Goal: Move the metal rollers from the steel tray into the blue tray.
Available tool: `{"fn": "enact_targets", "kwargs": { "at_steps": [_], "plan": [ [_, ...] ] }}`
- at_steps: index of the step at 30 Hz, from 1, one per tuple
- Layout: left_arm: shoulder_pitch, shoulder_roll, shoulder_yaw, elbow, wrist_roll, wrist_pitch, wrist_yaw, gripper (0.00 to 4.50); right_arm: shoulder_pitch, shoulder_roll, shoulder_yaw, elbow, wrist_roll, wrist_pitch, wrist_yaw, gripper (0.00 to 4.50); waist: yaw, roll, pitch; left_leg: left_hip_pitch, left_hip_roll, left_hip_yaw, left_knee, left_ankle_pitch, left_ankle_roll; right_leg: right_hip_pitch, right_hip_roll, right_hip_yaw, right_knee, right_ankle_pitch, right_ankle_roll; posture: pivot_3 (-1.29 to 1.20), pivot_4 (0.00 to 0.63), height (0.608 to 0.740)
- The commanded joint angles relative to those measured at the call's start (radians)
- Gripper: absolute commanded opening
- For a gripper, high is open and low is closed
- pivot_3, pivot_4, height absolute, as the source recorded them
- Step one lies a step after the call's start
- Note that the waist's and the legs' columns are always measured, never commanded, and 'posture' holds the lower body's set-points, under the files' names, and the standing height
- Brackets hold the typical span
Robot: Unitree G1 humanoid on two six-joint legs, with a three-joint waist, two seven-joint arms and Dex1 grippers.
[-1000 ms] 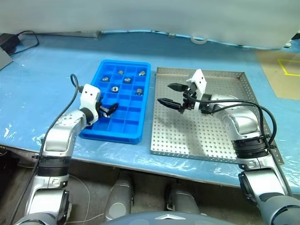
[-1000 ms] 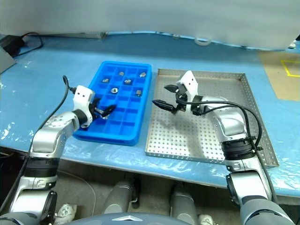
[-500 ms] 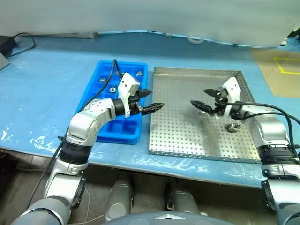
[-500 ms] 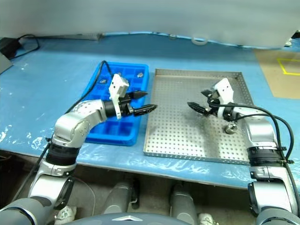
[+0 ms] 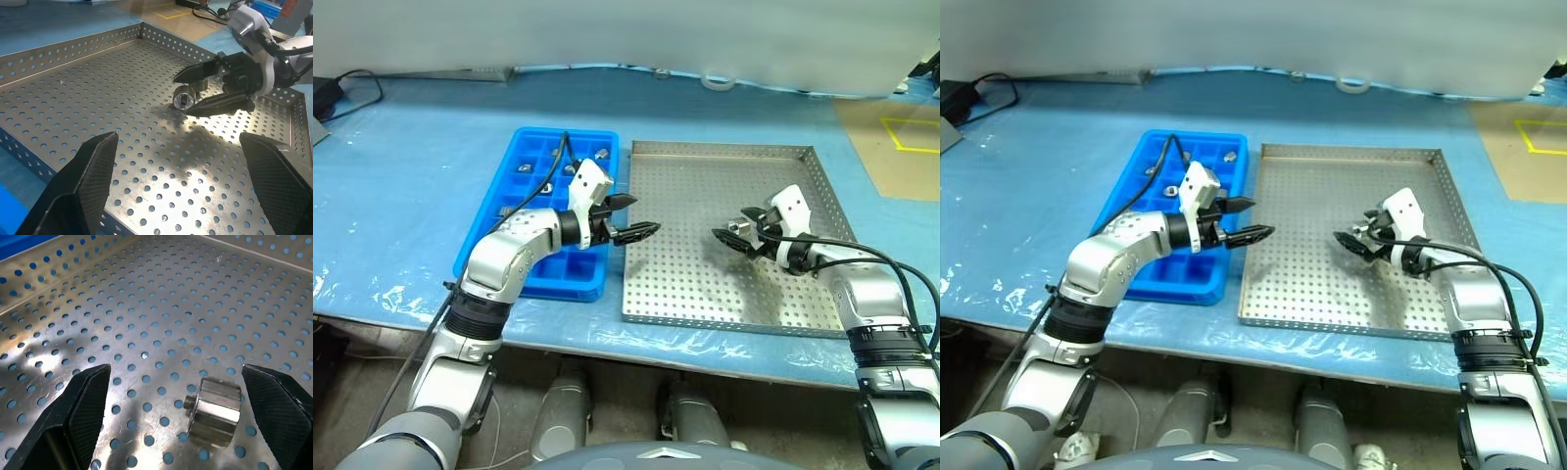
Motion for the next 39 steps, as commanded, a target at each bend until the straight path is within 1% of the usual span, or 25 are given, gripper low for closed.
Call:
{"fn": "enact_targets", "kwargs": {
  "at_steps": [1, 4, 6, 7, 9, 12, 13, 16, 17, 18, 21, 26, 30, 32, 36, 39],
  "plan": [
    [-0.003, -0.005, -0.001, -0.023, 0.0, -0.016, 0.006, 4.23, -0.01, 0.009, -0.015, 0.017, -0.014, -0.034, -0.022, 4.5, 0.0, 0.0, 0.0, 0.0, 0.0, 0.0, 0.0, 0.0, 0.0, 0.0, 0.0, 0.0, 0.0, 0.0, 0.0, 0.01, 0.15, 0.74],
    [-0.004, -0.006, 0.0, -0.016, 0.005, -0.02, 0.011, 4.23, -0.013, 0.017, -0.005, 0.007, -0.017, -0.031, -0.013, 4.5, 0.0, 0.0, 0.0, 0.0, 0.0, 0.0, 0.0, 0.0, 0.0, 0.0, 0.0, 0.0, 0.0, 0.0, 0.0, 0.01, 0.15, 0.74],
    [-0.004, -0.004, -0.002, -0.009, 0.013, -0.026, 0.015, 4.23, -0.013, 0.015, 0.019, 0.016, -0.06, -0.053, -0.031, 4.5, 0.0, 0.0, 0.0, 0.0, 0.0, 0.0, 0.0, 0.0, 0.0, 0.0, 0.0, 0.0, 0.0, 0.0, 0.0, 0.02, 0.15, 0.74],
    [-0.004, -0.004, -0.003, -0.007, 0.018, -0.028, 0.018, 4.27, -0.014, 0.017, 0.025, 0.021, -0.073, -0.064, -0.037, 4.31, 0.0, 0.0, 0.0, 0.0, 0.0, 0.0, 0.0, 0.0, 0.0, 0.0, 0.0, 0.0, 0.0, 0.0, 0.0, 0.02, 0.15, 0.74],
    [-0.002, -0.001, -0.004, -0.008, 0.023, -0.031, 0.02, 4.28, -0.014, 0.022, 0.034, 0.012, -0.084, -0.073, -0.042, 3.88, 0.0, 0.0, 0.0, 0.0, 0.0, 0.0, 0.0, 0.0, 0.0, 0.0, 0.0, 0.0, 0.0, 0.0, 0.0, 0.02, 0.15, 0.74],
    [0.002, 0.003, 0.007, -0.01, 0.022, -0.029, 0.025, 4.28, -0.015, 0.028, 0.043, -0.004, -0.097, -0.068, -0.051, 2.86, 0.0, 0.0, 0.0, 0.0, 0.0, 0.0, 0.0, 0.0, 0.0, 0.0, 0.0, 0.0, 0.0, 0.0, 0.0, 0.02, 0.15, 0.74],
    [0.003, 0.006, 0.009, -0.008, 0.024, -0.03, 0.024, 4.28, -0.01, 0.029, 0.041, -0.016, -0.08, -0.064, -0.028, 2.63, 0.0, 0.0, 0.0, 0.0, 0.0, 0.0, 0.0, 0.0, 0.0, 0.0, 0.0, 0.0, 0.0, 0.0, 0.0, 0.02, 0.15, 0.74],
    [0.006, 0.013, 0.013, -0.006, 0.026, -0.032, 0.022, 4.28, 0.01, 0.025, 0.05, -0.057, -0.059, -0.059, 0.02, 1.61, 0.0, 0.0, 0.0, 0.0, 0.0, 0.0, 0.0, 0.0, 0.0, 0.0, 0.0, 0.0, 0.0, 0.0, 0.0, 0.02, 0.15, 0.74],
    [0.006, 0.017, 0.017, -0.007, 0.024, -0.031, 0.022, 4.28, 0.002, 0.028, 0.051, -0.048, -0.075, -0.055, 0.002, 1.34, 0.0, 0.0, 0.0, 0.0, 0.0, 0.0, 0.0, 0.0, 0.0, 0.0, 0.0, 0.0, 0.0, 0.0, 0.0, 0.02, 0.15, 0.74],
    [0.005, 0.021, 0.024, -0.007, 0.023, -0.031, 0.023, 4.28, -0.009, 0.032, 0.047, -0.039, -0.081, -0.047, -0.01, 1.24, 0.0, 0.0, 0.0, 0.0, 0.0, 0.0, 0.0, 0.0, 0.0, 0.0, 0.0, 0.0, 0.0, 0.0, 0.0, 0.02, 0.15, 0.74],
    [0.002, 0.035, 0.051, -0.008, 0.016, -0.037, 0.024, 4.28, -0.027, 0.037, 0.046, -0.055, -0.073, -0.035, -0.006, 1.24, 0.0, 0.0, 0.0, 0.0, 0.0, 0.0, 0.0, 0.0, 0.0, 0.0, 0.0, 0.0, 0.0, 0.0, -0.001, 0.03, 0.15, 0.74],
    [0.003, 0.107, 0.129, 0.031, 0.034, -0.145, 0.004, 4.28, -0.072, 0.072, 0.049, -0.135, -0.008, 0.018, 0.027, 1.24, -0.006, 0.0, 0.0, 0.0, 0.001, 0.0, 0.0, 0.0, 0.0, -0.001, 0.0, 0.0, 0.0, 0.0, -0.001, 0.06, 0.15, 0.74],
    [0.04, 0.206, 0.167, 0.033, 0.059, -0.186, -0.019, 4.28, -0.118, 0.13, 0.085, -0.184, 0.023, 0.055, 0.045, 1.24, -0.005, 0.0, 0.0, 0.0, 0.002, 0.0, 0.0, 0.001, 0.0, -0.001, 0.001, 0.0, 0.0, 0.0, -0.001, 0.12, 0.15, 0.74],
    [0.06, 0.256, 0.191, 0.039, 0.073, -0.205, -0.017, 4.28, -0.148, 0.171, 0.127, -0.194, 0.014, 0.05, 0.049, 1.24, -0.004, 0.0, 0.0, 0.0, 0.002, 0.0, -0.001, 0.001, 0.0, -0.001, 0.001, 0.0, 0.0, 0.0, -0.001, 0.15, 0.15, 0.74],
    [0.102, 0.309, 0.248, -0.003, 0.05, -0.194, -0.007, 4.28, -0.225, 0.247, 0.197, -0.158, -0.002, 0.026, 0.07, 1.24, 0.005, 0.0, 0.0, -0.002, 0.002, 0.0, -0.002, 0.002, -0.002, -0.004, 0.001, -0.001, 0.0, 0.0, -0.001, 0.21, 0.15, 0.74],
    [0.153, 0.326, 0.282, -0.034, 0.051, -0.185, 0.015, 4.28, -0.322, 0.321, 0.237, -0.064, -0.017, -0.02, 0.081, 1.24, 0.013, -0.001, 0.0, -0.003, 0.001, -0.001, -0.002, 0.002, -0.002, -0.004, 0.001, -0.001, 0.0, 0.001, -0.001, 0.25, 0.15, 0.74]
  ]
}}
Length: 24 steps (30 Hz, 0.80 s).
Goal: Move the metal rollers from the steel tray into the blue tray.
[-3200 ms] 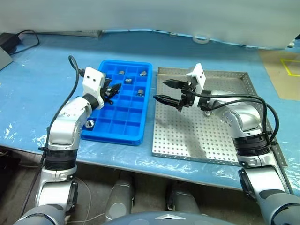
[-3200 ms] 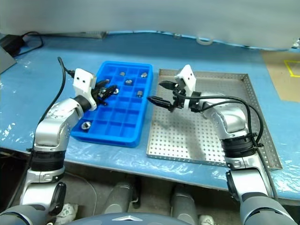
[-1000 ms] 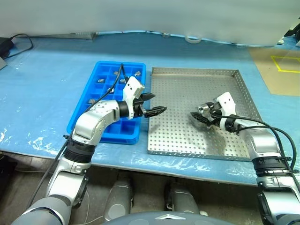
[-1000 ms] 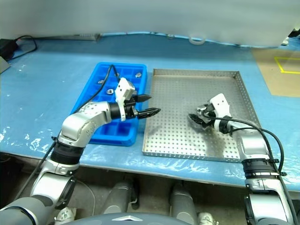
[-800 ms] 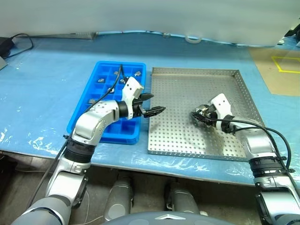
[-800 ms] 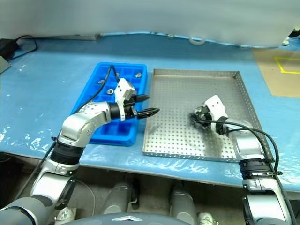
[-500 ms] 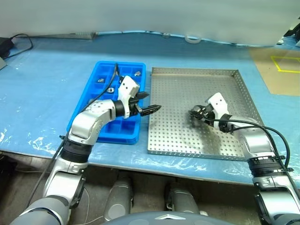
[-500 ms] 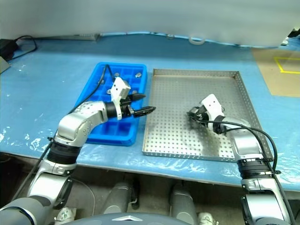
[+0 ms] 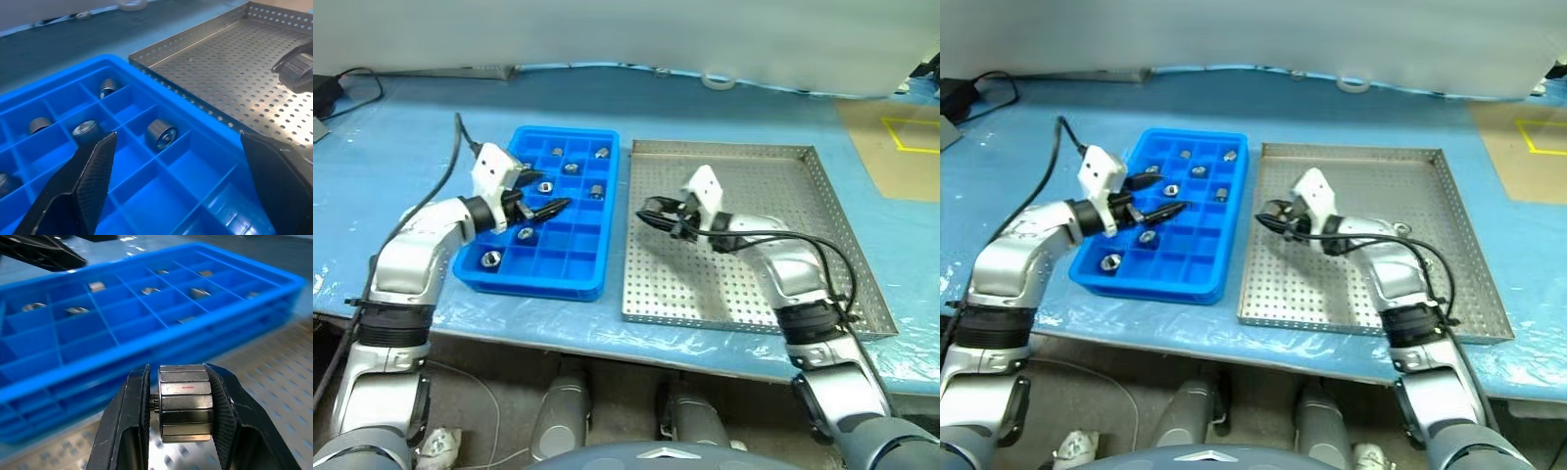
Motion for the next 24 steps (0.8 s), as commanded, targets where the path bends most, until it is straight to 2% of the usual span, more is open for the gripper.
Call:
{"fn": "enact_targets", "kwargs": {
  "at_steps": [1, 10, 13, 24],
  "plan": [
    [0.044, 0.019, 0.051, -0.067, -0.01, -0.004, 0.028, 4.28, -0.11, 0.065, 0.022, 0.085, -0.013, -0.08, 0.01, 1.24, 0.004, 0.0, 0.0, 0.0, 0.0, 0.0, 0.0, 0.0, 0.0, 0.0, 0.0, 0.0, 0.0, 0.0, 0.0, 0.26, 0.15, 0.74],
    [0.047, -0.03, 0.126, -0.066, 0.005, -0.028, 0.196, 4.28, -0.305, 0.289, 0.039, 0.564, -0.09, -0.292, -0.007, 1.24, 0.025, -0.002, 0.0, -0.002, 0.0, -0.001, -0.003, 0.005, -0.006, -0.002, 0.0, -0.002, 0.0, 0.001, -0.002, 0.33, 0.15, 0.74],
    [0.06, -0.025, 0.133, -0.093, -0.005, -0.017, 0.206, 4.28, -0.344, 0.341, 0.042, 0.652, -0.108, -0.338, 0.002, 1.24, 0.025, -0.002, 0.0, -0.005, 0.0, -0.002, -0.003, 0.006, -0.007, -0.004, 0.0, -0.004, 0.001, 0.002, -0.003, 0.35, 0.15, 0.74],
    [0.118, -0.012, 0.121, -0.168, -0.039, 0.026, 0.183, 4.28, -0.449, 0.431, 0.054, 0.972, -0.226, -0.542, -0.036, 1.24, 0.029, -0.002, 0.0, -0.008, 0.001, -0.008, -0.005, 0.011, -0.01, -0.007, 0.0, -0.01, 0.003, 0.003, -0.006, 0.37, 0.15, 0.74]
  ]
}}
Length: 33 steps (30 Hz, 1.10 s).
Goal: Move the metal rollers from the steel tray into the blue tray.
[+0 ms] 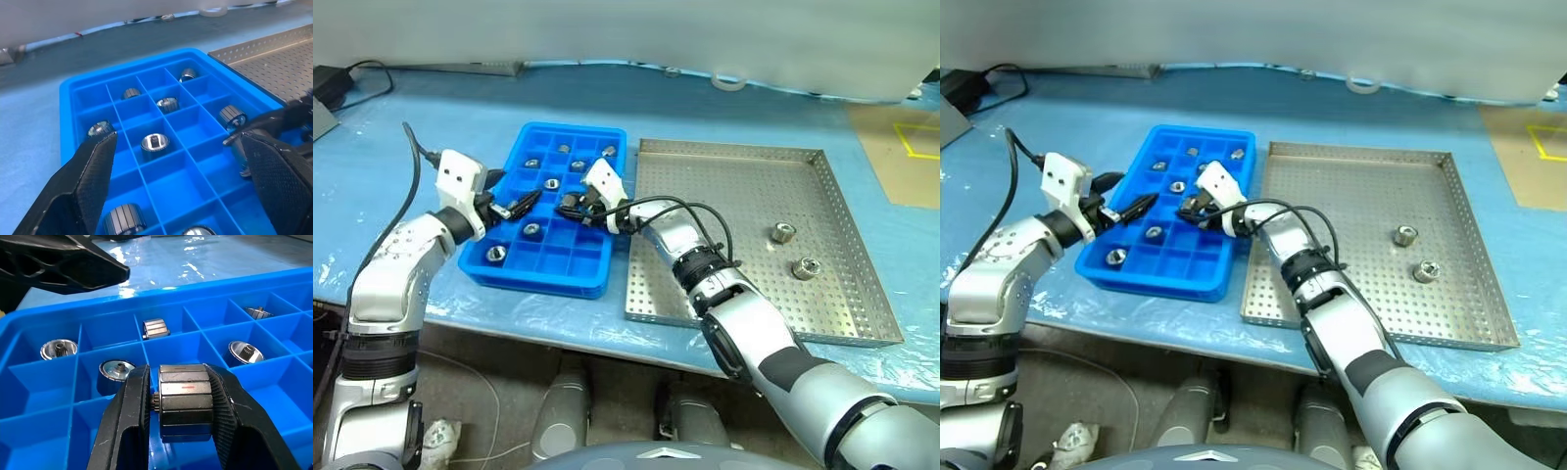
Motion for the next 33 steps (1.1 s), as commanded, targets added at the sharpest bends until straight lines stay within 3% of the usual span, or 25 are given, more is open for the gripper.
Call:
{"fn": "enact_targets", "kwargs": {
  "at_steps": [1, 2, 8, 15, 19, 25, 33],
  "plan": [
    [-0.01, 0.016, 0.015, -0.047, -0.016, -0.001, -0.004, 4.28, -0.027, 0.042, -0.007, 0.056, -0.015, -0.045, 0.003, 1.24, 0.002, 0.0, 0.0, 0.0, 0.0, 0.0, -0.002, 0.001, 0.001, 0.0, 0.0, -0.001, 0.0, 0.0, -0.001, 0.37, 0.15, 0.74],
    [-0.014, 0.014, 0.014, -0.048, -0.019, 0.004, -0.003, 4.28, -0.036, 0.052, -0.012, 0.08, -0.021, -0.051, -0.008, 1.24, 0.002, 0.0, 0.0, 0.001, 0.0, 0.0, -0.003, 0.001, 0.002, 0.0, 0.0, -0.001, 0.0, 0.001, -0.001, 0.37, 0.15, 0.74],
    [-0.021, 0.002, -0.015, -0.063, -0.032, 0.026, -0.009, 4.28, -0.075, 0.059, -0.05, 0.147, -0.043, -0.081, -0.094, 3.2, 0.004, 0.0, 0.0, 0.002, 0.003, -0.001, -0.006, 0.006, 0.001, 0.001, 0.0, -0.005, 0.0, 0.002, -0.004, 0.35, 0.15, 0.74],
    [-0.056, -0.02, -0.062, -0.031, -0.038, 0.026, -0.034, 4.28, -0.049, -0.026, -0.102, 0.029, -0.005, -0.078, -0.044, 3.2, 0.022, 0.0, 0.0, -0.001, 0.006, -0.001, -0.007, 0.011, 0.0, 0.001, 0.0, -0.012, 0.0, 0.003, -0.005, 0.29, 0.15, 0.74],
    [-0.081, -0.041, -0.099, -0.014, -0.042, 0.024, -0.065, 4.28, 0.06, -0.117, -0.13, -0.234, 0.047, 0.04, 0.022, 3.2, 0.022, 0.0, 0.0, -0.003, 0.006, 0.0, -0.007, 0.012, 0.0, 0.001, 0.0, -0.013, 0.0, 0.003, -0.005, 0.23, 0.15, 0.74],
    [-0.138, -0.113, -0.185, 0.035, -0.043, 0.012, -0.118, 4.28, 0.296, -0.356, -0.212, -0.76, 0.197, 0.404, 0.108, 3.2, 0.027, 0.0, 0.0, -0.006, 0.006, -0.001, -0.007, 0.015, -0.002, 0.0, 0.0, -0.014, -0.003, 0.004, -0.004, 0.12, 0.15, 0.74],
    [-0.235, -0.243, -0.288, 0.139, -0.039, -0.012, -0.183, 4.28, 0.611, -0.661, -0.333, -1.109, 0.253, 0.62, 0.118, 3.2, -0.006, 0.001, 0.0, -0.003, 0.008, 0.001, -0.009, 0.017, -0.004, 0.001, 0.0, -0.013, -0.002, 0.005, -0.004, 0.0, 0.15, 0.74]
  ]
}}
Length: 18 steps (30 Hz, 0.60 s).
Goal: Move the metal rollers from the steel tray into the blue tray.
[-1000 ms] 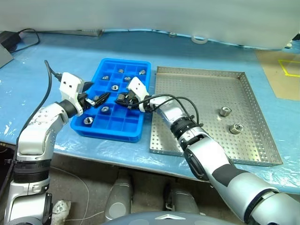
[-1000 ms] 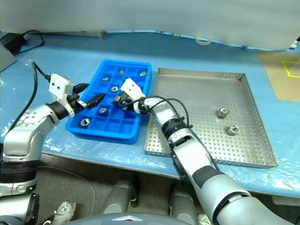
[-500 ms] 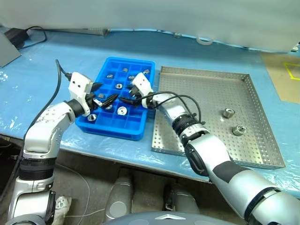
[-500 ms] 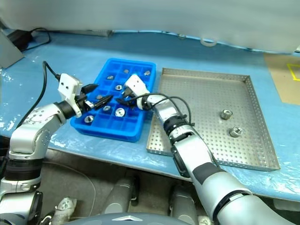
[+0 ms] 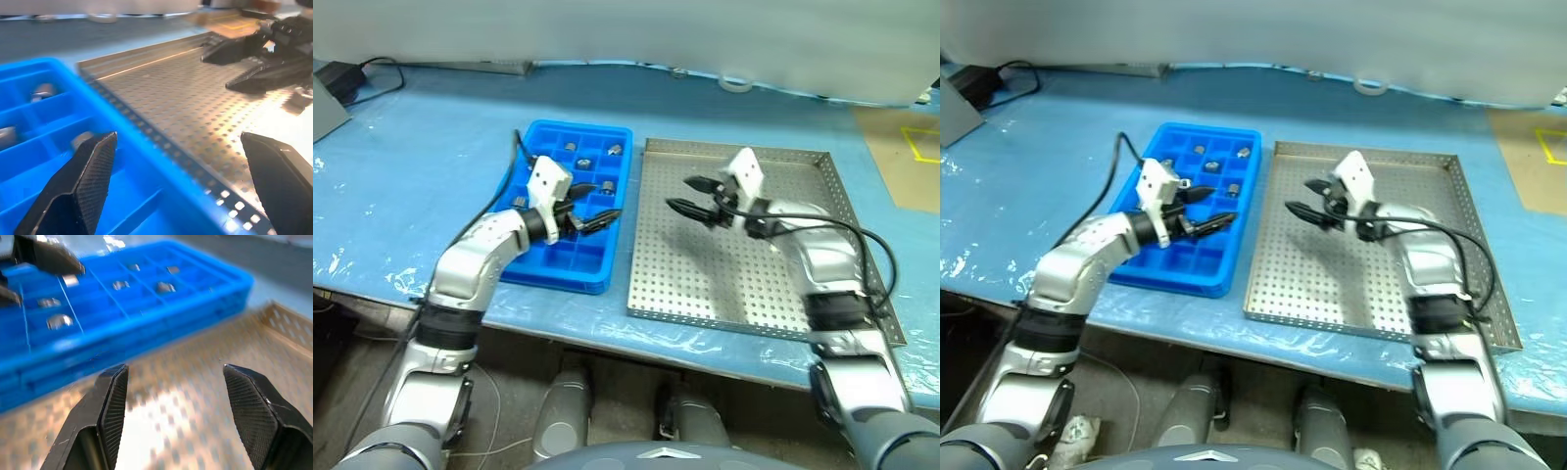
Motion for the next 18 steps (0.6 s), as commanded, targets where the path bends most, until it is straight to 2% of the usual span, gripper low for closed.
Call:
{"fn": "enact_targets", "kwargs": {
  "at_steps": [1, 5, 10, 14, 18],
  "plan": [
    [-0.037, -0.031, -0.031, 0.013, -0.007, -0.025, -0.04, 4.28, 0.089, -0.088, -0.081, -0.152, 0.053, 0.069, 0.009, 3.2, -0.01, 0.001, 0.0, 0.0, 0.0, 0.0, 0.0, 0.0, 0.0, 0.0, 0.0, 0.0, 0.0, 0.0, 0.0, -0.03, 0.15, 0.74],
    [-0.064, -0.078, -0.08, 0.057, 0.002, -0.044, -0.088, 4.28, 0.208, -0.165, -0.129, -0.199, 0.047, 0.075, -0.013, 3.2, -0.032, 0.001, 0.0, 0.005, 0.0, 0.002, -0.001, -0.002, 0.004, 0.005, 0.0, 0.001, -0.001, 0.0, 0.0, -0.08, 0.15, 0.74],
    [-0.1, -0.113, -0.1, 0.112, 0.024, -0.074, -0.109, 4.28, 0.269, -0.194, -0.17, -0.131, 0.021, 0.022, -0.058, 3.2, -0.057, 0.001, 0.0, 0.014, 0.004, 0.007, -0.002, -0.003, 0.006, 0.012, 0.0, 0.002, -0.004, 0.0, 0.0, -0.1, 0.15, 0.74],
    [-0.105, -0.114, -0.102, 0.124, 0.032, -0.081, -0.123, 4.28, 0.297, -0.21, -0.17, 0.004, -0.066, -0.109, -0.133, 3.2, -0.067, 0.001, 0.0, 0.017, 0.007, 0.012, -0.002, -0.002, 0.007, 0.016, 0.0, 0.002, -0.004, 0.0, 0.0, -0.11, 0.15, 0.74],
    [-0.095, -0.112, -0.113, 0.102, 0.035, -0.072, -0.132, 4.28, 0.263, -0.179, -0.207, 0.172, -0.071, -0.183, -0.216, 3.2, -0.068, 0.001, 0.0, 0.018, 0.007, 0.013, -0.002, -0.002, 0.007, 0.016, 0.0, 0.002, -0.005, 0.0, 0.0, -0.11, 0.15, 0.74]
  ]
}}
